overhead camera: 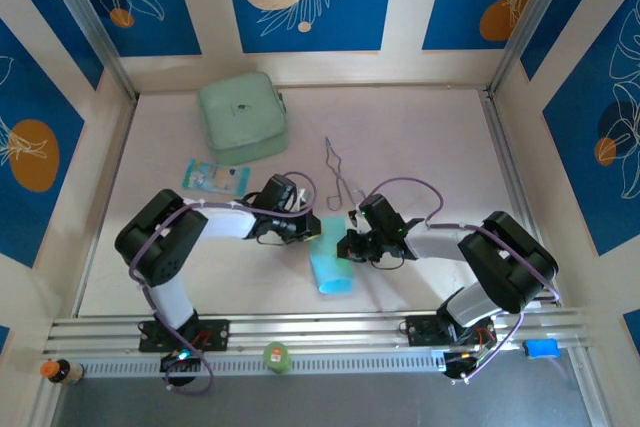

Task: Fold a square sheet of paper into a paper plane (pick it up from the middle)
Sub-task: First fold a square sheet of paper at the bottom-center of the table.

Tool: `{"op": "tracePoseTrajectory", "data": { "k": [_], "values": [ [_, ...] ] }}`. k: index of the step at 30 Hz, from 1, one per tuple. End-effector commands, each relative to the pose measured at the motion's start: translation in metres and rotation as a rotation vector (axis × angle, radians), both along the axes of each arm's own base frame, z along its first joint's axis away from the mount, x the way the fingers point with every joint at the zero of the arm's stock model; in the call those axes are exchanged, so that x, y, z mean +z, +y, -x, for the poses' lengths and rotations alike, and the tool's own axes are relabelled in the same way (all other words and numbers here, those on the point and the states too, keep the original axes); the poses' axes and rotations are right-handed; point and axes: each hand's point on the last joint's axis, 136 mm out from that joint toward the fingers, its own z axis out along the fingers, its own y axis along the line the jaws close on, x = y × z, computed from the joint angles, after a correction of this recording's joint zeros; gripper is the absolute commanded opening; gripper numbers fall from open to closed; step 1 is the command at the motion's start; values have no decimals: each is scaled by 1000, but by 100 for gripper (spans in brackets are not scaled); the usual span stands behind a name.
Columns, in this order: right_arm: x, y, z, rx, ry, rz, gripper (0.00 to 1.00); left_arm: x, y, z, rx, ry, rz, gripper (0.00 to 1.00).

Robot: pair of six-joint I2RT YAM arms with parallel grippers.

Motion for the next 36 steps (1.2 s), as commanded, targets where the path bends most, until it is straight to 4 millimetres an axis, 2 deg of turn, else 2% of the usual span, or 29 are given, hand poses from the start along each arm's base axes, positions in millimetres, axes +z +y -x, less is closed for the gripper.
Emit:
{"op": "tracePoseTrajectory", "data": {
  "k": [1,8,16,19,27,36],
  "values": [
    [-31,-29,22,-27,97,138,0,-18,8,0,-2,44,-27,0],
    [-31,-29,22,-27,96,137,0,-41,21,6,27,82,-50,0],
    [-30,-30,22,-30,92,141,0,-6,12,-12,7,-1,0,0],
    [-31,-30,22,-29,93,142,0,0,10,-20,10,-13,20,0],
    [-32,-30,22,-28,97,143,0,-11,18,-33,50,12,27,0],
    [-32,-31,23,-28,98,145,0,-38,46,-35,135,57,-154,0]
  ]
}}
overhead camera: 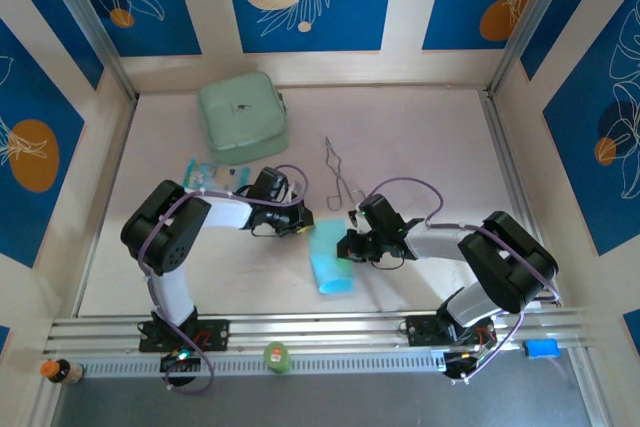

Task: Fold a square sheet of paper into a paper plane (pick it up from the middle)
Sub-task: First fold a square sheet of paper at the bottom-center of the table.

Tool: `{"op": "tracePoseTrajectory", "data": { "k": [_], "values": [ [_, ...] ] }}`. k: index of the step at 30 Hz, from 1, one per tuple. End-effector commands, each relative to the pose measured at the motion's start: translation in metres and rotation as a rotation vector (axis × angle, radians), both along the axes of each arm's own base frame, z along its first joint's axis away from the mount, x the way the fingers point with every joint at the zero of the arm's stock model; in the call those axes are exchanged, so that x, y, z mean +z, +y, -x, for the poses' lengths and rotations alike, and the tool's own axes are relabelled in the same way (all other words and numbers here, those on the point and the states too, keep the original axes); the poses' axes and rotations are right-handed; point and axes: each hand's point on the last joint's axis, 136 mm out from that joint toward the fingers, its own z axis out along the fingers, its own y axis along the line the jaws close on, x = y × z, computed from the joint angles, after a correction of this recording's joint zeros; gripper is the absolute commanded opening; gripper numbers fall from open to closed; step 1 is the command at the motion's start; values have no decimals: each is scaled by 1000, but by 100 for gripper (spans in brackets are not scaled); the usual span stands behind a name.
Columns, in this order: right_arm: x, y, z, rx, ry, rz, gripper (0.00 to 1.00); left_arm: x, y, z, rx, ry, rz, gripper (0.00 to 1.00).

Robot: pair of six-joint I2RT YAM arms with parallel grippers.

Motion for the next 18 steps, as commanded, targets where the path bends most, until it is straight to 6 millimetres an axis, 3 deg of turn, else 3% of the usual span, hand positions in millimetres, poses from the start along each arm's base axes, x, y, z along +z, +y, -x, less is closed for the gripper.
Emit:
{"op": "tracePoseTrajectory", "data": {
  "k": [1,12,18],
  "values": [
    [-32,-31,23,-28,100,145,0,-26,27,-8,77,28,-160,0],
    [-34,-32,23,-38,101,148,0,-12,31,-31,105,8,-188,0],
    [-36,-36,19,-86,105,174,0,16,32,-34,103,-48,-177,0]
  ]
}}
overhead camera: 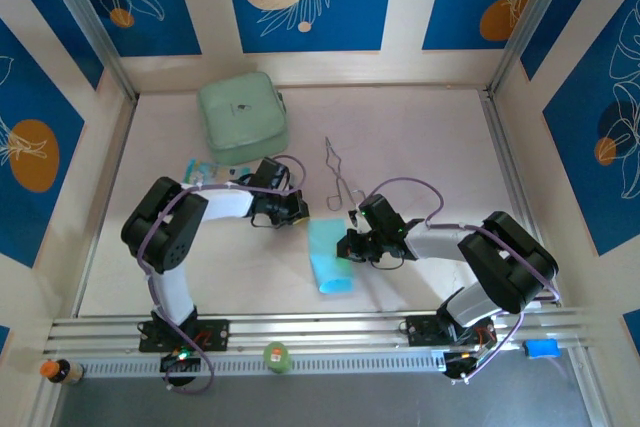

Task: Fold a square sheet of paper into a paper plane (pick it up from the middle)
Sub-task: First fold a square sheet of paper at the bottom-center of the table.

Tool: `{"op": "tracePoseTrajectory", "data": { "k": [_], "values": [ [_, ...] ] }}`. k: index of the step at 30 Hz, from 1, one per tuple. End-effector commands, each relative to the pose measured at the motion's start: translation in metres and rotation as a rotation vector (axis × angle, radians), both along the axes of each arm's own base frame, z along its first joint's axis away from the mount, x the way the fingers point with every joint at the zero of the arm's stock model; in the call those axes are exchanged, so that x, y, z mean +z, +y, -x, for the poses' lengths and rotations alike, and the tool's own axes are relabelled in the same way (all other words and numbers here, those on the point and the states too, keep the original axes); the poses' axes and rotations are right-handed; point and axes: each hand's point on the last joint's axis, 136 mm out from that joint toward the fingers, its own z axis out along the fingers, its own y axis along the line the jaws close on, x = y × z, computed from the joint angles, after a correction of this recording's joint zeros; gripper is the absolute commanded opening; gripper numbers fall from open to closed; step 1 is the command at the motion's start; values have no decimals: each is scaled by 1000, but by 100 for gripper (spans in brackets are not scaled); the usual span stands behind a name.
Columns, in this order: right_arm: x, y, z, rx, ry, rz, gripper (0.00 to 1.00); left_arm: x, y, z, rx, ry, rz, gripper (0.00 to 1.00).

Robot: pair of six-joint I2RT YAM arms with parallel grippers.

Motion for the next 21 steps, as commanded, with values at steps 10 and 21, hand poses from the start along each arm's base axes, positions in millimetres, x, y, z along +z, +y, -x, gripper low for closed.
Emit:
{"op": "tracePoseTrajectory", "data": {
  "k": [10,21],
  "values": [
    [-30,-34,13,-102,75,175,0,54,-14,47,-127,-74,98,2],
    [-31,-34,15,-94,78,174,0,30,-38,103,-214,41,170,2]
  ]
}}
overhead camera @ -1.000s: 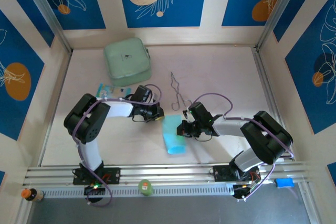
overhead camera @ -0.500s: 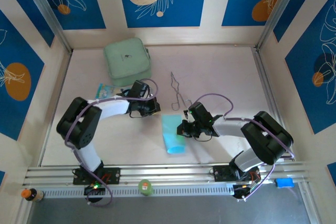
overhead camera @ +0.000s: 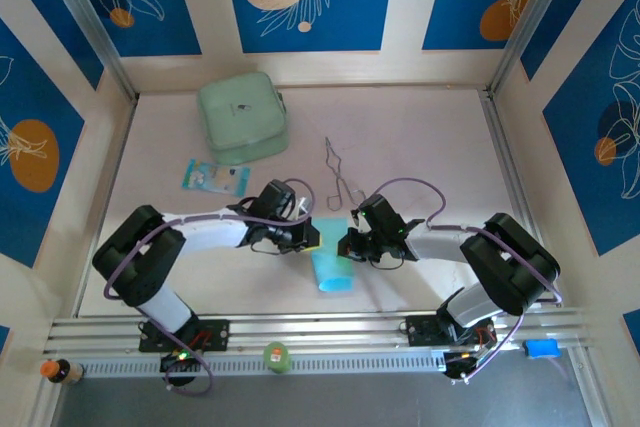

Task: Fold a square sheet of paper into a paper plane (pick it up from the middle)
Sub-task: First fold a square sheet of paper at the bottom-center of the table.

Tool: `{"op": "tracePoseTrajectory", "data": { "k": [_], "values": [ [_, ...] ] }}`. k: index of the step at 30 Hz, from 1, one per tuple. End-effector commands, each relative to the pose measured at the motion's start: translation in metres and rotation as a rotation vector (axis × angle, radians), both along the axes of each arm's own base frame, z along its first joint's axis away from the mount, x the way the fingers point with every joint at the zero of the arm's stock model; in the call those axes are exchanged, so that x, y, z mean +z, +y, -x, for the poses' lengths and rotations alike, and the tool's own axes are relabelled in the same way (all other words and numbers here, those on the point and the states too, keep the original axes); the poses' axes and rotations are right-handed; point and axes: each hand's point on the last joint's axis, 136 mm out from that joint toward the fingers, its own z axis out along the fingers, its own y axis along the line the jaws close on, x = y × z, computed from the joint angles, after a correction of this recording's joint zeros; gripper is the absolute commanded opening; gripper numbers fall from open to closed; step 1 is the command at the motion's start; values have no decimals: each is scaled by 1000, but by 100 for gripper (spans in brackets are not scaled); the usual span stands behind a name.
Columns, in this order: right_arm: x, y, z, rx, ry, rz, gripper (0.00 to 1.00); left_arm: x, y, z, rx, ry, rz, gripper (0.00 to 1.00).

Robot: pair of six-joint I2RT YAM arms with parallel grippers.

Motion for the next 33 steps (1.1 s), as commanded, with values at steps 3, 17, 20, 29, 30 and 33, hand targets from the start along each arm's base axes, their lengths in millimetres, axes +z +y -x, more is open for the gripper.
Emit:
{"op": "tracePoseTrajectory", "data": {
  "k": [3,17,20,29,30,33],
  "values": [
    [-33,-31,19,-38,76,158,0,-11,-8,9,-5,53,47,2],
    [-36,-35,22,-37,79,172,0,-55,18,37,-42,104,-78,2],
    [-36,-35,22,-35,80,172,0,-72,34,47,-56,110,-144,1],
    [-36,-36,22,-35,77,175,0,-41,34,32,-33,20,-163,1],
    [-36,-36,23,-35,77,175,0,-33,31,30,-30,10,-148,2],
    [-36,-37,23,-38,75,176,0,-12,19,25,-24,-9,-98,2]
  ]
}}
